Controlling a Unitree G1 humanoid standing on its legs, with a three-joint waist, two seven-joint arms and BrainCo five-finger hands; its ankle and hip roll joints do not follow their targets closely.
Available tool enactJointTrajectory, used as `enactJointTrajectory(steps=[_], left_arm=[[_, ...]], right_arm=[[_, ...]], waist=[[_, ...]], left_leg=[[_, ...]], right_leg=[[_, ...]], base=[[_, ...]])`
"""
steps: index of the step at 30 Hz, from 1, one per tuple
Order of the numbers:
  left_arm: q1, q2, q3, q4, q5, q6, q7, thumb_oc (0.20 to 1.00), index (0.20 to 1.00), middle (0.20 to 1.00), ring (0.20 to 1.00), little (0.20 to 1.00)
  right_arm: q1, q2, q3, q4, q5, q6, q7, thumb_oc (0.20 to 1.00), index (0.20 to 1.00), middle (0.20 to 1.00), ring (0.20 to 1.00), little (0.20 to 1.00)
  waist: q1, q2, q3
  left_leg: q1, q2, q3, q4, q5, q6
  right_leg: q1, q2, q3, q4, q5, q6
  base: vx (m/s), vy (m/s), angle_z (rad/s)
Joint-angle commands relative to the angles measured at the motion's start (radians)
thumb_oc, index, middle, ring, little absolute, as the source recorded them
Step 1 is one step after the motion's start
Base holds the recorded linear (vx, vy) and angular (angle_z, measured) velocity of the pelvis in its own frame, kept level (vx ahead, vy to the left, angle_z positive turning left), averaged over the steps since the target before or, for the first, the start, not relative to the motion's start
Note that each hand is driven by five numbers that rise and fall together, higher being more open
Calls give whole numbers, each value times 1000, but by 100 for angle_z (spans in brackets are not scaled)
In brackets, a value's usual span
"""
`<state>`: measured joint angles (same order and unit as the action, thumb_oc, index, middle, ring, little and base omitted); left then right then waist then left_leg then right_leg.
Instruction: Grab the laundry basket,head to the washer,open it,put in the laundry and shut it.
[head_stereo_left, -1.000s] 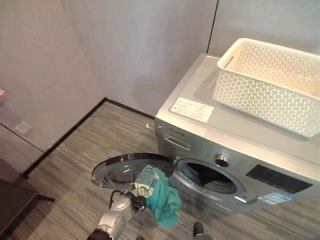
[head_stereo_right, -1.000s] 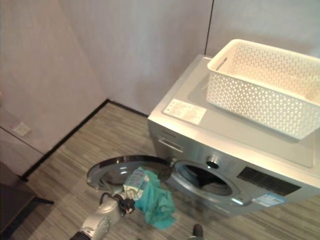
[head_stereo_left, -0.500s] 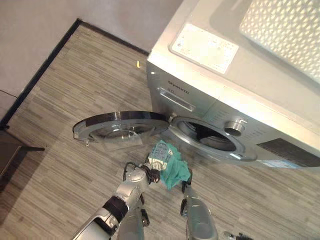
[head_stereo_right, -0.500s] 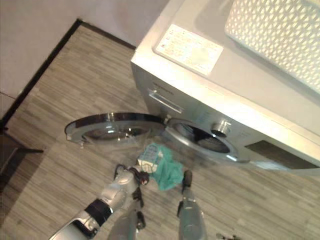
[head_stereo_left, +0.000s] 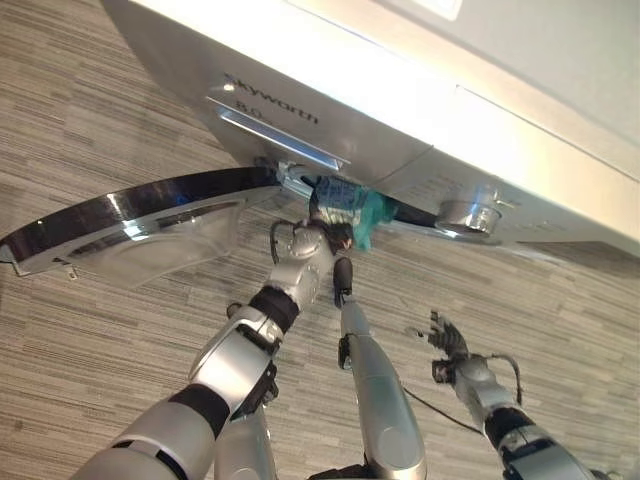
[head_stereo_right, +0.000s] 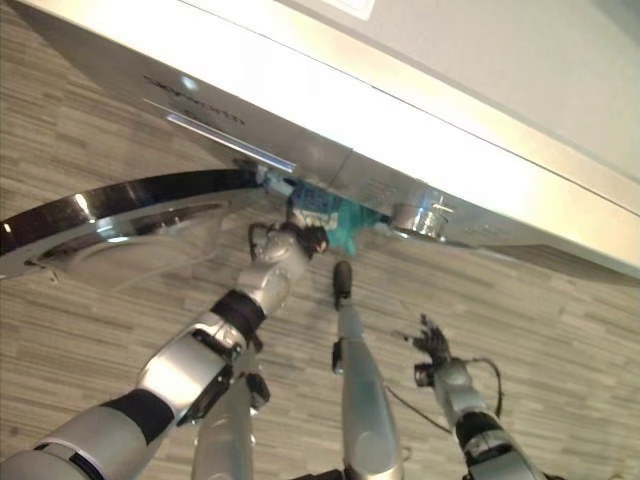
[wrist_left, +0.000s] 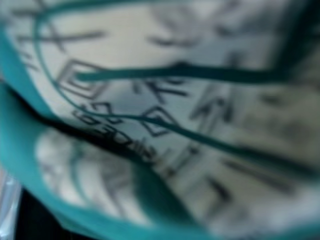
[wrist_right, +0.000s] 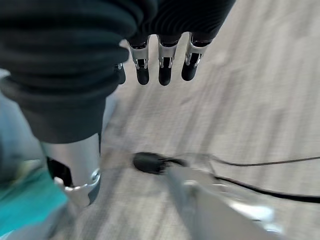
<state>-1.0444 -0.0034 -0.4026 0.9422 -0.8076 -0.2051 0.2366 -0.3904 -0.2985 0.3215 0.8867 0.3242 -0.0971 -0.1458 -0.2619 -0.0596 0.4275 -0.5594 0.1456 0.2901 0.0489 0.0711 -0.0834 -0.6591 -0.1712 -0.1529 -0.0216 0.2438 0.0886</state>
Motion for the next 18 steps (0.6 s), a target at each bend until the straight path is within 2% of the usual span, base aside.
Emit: enactJointTrajectory(steps=[1,2,4,7,13,15,18], left_arm=[[-1,-39,24,-4,-25,-80,25,200,200,200,200,200],[6,-74,13,-18,-24,-92,39,200,200,200,200,200],[4,-85,13,-19,-22,-94,50,200,200,200,200,200],[-20,-107,47,0,-45,-108,76,200,200,200,200,200],[-12,-119,49,-37,-60,-130,93,200,200,200,200,200],[21,-165,20,-145,-77,-169,107,200,200,200,200,200],[34,-193,-16,-196,-76,-181,113,200,200,200,200,200]], right_arm=[[85,5,11,-1,-31,-4,-35,1000,1000,1000,1000,1000],[88,11,-1,0,-17,-10,-53,1000,1000,1000,1000,1000],[94,10,-1,-13,-16,-13,-60,1000,1000,1000,1000,1000],[102,9,-1,-74,5,-26,-70,1000,1000,1000,1000,1000],[116,4,0,-113,13,-32,-73,1000,1000,1000,1000,1000],[136,-4,-11,-161,10,-33,-92,1000,1000,1000,1000,1000],[145,-14,-23,-175,4,-32,-115,1000,1000,1000,1000,1000]], waist=[[-13,-2,-106],[-18,-1,-116],[-21,1,-124],[-42,-16,-131],[-50,-24,-125],[-59,-29,-106],[-68,-25,-96]], left_leg=[[-124,95,-62,262,-161,-32],[-162,107,-71,311,-182,-27],[-187,115,-75,342,-196,-25],[-224,134,-58,399,-233,-18],[-240,139,-49,419,-249,-10],[-260,145,-31,434,-265,-2],[-267,150,-20,430,-268,-3]], right_leg=[[-175,-52,49,192,-149,77],[-211,-52,54,227,-161,73],[-237,-49,58,247,-167,71],[-301,-25,80,282,-175,71],[-330,-12,95,289,-172,71],[-366,0,109,289,-167,80],[-394,9,121,284,-166,83]], base=[[1,-35,-12],[-4,-43,-9],[-5,-23,-5],[-4,12,-8],[-1,6,-26],[26,-49,-6],[30,-41,-8]])
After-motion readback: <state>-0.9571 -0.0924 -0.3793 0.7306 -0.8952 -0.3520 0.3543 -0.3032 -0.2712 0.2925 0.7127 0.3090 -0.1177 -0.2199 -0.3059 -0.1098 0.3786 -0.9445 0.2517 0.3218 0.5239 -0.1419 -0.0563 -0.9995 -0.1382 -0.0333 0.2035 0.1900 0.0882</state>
